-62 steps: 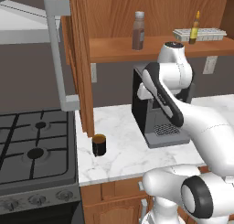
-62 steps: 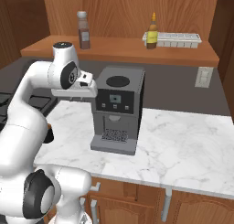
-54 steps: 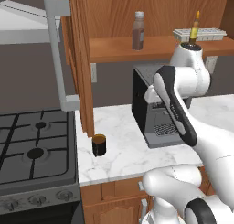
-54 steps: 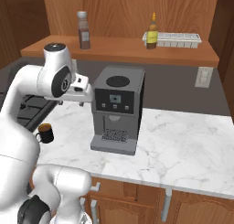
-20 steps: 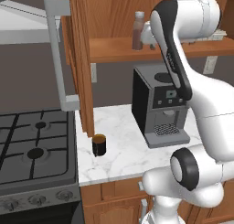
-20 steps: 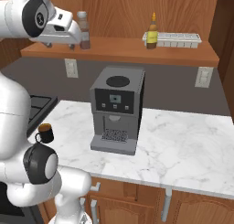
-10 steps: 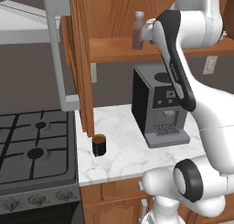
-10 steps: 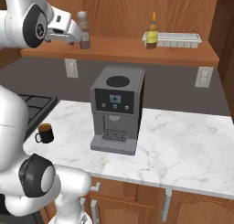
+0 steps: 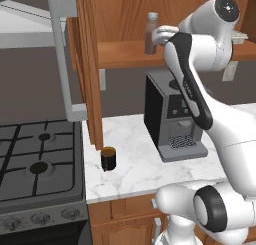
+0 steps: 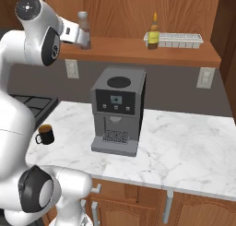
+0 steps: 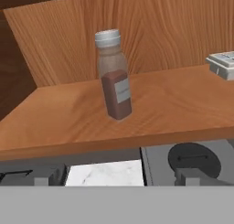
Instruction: Pick the cinnamon and honey bottle from the cabinet and place them next to the mug.
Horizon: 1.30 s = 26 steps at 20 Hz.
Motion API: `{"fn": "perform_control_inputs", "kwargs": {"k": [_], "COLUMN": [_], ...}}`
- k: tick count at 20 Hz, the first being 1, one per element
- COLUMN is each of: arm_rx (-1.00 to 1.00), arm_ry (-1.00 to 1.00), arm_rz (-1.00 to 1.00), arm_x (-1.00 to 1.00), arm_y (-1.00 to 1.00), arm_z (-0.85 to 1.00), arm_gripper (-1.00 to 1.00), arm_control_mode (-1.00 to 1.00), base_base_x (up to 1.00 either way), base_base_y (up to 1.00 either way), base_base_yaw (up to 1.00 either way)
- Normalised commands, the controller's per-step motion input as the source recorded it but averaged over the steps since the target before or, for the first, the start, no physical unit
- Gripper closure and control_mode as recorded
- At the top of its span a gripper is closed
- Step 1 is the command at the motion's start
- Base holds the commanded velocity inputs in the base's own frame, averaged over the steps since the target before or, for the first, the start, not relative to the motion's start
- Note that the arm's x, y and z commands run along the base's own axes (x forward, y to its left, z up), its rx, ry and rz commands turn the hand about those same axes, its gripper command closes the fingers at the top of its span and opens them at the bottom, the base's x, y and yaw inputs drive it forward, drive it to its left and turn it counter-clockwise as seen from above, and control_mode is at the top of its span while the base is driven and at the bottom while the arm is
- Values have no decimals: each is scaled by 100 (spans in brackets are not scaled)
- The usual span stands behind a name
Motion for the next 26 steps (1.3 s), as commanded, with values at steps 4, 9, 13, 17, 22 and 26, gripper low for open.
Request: {"fn": "perform_control_inputs", "kwargs": {"k": [4,9,13,17,22,26], "arm_rx": [0,0,0,-7,-12,-2], "arm_ry": [0,0,0,4,8,0], "arm_rz": [5,5,0,0,0,0], "arm_x": [14,5,0,0,5,5], "arm_y": [0,1,1,6,11,2], "arm_z": [34,31,17,-2,-21,-34], "arm_gripper": [-100,-100,-100,-100,-100,-100], "arm_control_mode": [-100,-100,-100,-100,-100,-100], "base_base_x": [0,0,0,0,0,0], "base_base_y": [0,0,0,0,0,0], "base_base_yaw": [0,0,0,0,0,0]}}
